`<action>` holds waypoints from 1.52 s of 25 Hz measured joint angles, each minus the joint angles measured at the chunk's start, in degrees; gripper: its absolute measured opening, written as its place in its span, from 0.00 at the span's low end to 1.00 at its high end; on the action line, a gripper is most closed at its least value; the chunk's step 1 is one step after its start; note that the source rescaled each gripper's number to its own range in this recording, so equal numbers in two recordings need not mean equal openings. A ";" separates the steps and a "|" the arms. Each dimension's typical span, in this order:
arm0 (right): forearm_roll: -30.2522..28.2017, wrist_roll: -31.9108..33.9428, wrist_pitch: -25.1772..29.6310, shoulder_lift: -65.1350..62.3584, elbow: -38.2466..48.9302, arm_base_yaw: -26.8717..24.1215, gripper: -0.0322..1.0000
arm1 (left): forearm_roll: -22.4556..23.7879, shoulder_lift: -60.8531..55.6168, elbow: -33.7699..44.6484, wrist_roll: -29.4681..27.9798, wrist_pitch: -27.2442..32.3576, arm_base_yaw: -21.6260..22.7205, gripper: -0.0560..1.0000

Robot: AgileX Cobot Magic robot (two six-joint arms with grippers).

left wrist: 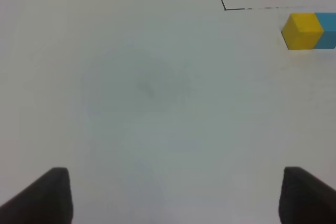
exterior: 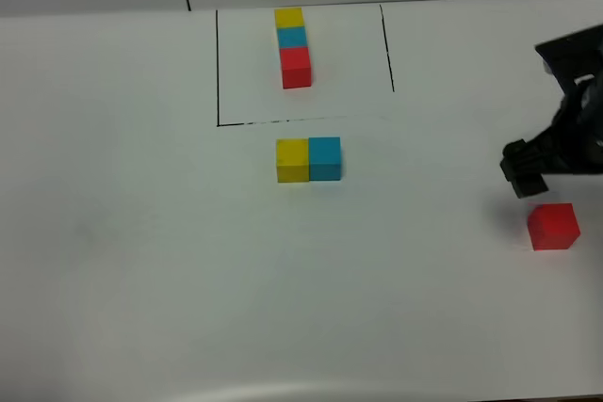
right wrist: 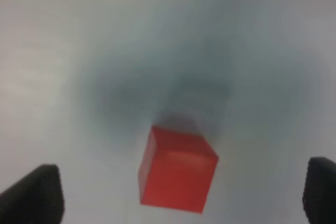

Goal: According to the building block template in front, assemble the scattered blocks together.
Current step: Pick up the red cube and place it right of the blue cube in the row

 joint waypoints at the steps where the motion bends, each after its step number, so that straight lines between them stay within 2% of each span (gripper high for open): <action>1: 1.59 0.33 -1.27 0.01 1.51 -1.27 0.82 | 0.00 0.00 0.00 0.00 0.00 0.00 0.83; 7: 6.76 0.55 -6.80 0.14 7.00 -5.49 0.74 | 0.00 0.00 0.00 0.00 0.00 0.00 0.83; 21: 7.49 -0.94 -12.96 8.59 7.01 -6.56 0.71 | 0.00 0.00 0.00 0.00 0.00 0.00 0.83; 23: 7.49 -1.00 -13.21 9.08 7.01 -6.56 0.64 | 0.00 0.00 0.00 0.00 0.00 0.00 0.83; 25: 7.38 -1.00 -13.23 9.21 7.01 -6.56 0.53 | 0.00 0.00 0.00 0.00 0.00 0.00 0.83; 28: 7.31 -1.05 -13.34 9.22 7.01 -6.56 0.18 | 0.00 0.00 0.00 0.00 0.00 0.00 0.83; 29: 7.26 -1.05 -13.34 9.27 7.01 -6.56 0.03 | 0.00 0.00 0.00 0.00 0.00 0.00 0.83; 32: 6.60 -1.66 -12.70 9.27 6.80 -6.38 0.04 | 0.00 0.00 0.00 0.00 0.00 0.00 0.83; 34: 5.76 -4.11 -10.02 9.27 5.63 -5.36 0.04 | 0.00 0.00 0.00 0.00 0.00 0.00 0.83; 36: 4.58 -8.73 -7.26 9.27 3.00 -3.02 0.04 | 0.00 0.00 0.00 0.00 0.00 0.00 0.83; 38: 3.48 -17.26 -4.31 9.27 -0.94 0.75 0.04 | 0.00 0.00 0.00 0.00 0.00 0.00 0.83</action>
